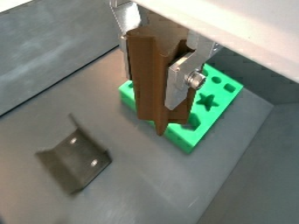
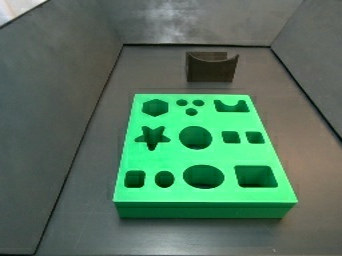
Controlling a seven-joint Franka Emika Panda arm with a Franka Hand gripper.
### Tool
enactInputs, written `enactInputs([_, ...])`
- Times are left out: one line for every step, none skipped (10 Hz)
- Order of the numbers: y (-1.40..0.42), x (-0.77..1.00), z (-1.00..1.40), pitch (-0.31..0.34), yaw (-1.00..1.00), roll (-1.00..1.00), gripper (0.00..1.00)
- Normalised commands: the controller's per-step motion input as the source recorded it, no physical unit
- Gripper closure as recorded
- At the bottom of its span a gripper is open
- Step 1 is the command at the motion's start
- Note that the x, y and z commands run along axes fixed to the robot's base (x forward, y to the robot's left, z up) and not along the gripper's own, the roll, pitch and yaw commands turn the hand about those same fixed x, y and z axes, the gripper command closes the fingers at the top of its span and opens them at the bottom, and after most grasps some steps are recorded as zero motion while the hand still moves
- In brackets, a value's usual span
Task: Pick up the star object. Move up. Move to above the board. Insert the star object.
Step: Move to above the board.
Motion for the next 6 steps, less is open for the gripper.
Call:
enactInputs([-1.0,0.09,0.1,0.05,0.01,-0.01,1.0])
enactInputs([-1.0,0.1,0.11,0.068,0.01,0.0,1.0])
enactInputs([-1.0,0.1,0.11,0.079,0.01,-0.02,1.0])
enactInputs([-1.0,0.12,0.11,0.101,0.01,0.01,1.0])
enactInputs([-1.0,0.14,0.12,0.119,0.01,0.01,1.0])
enactInputs([-1.0,0.16,0.13,0.133,0.01,0.01,1.0])
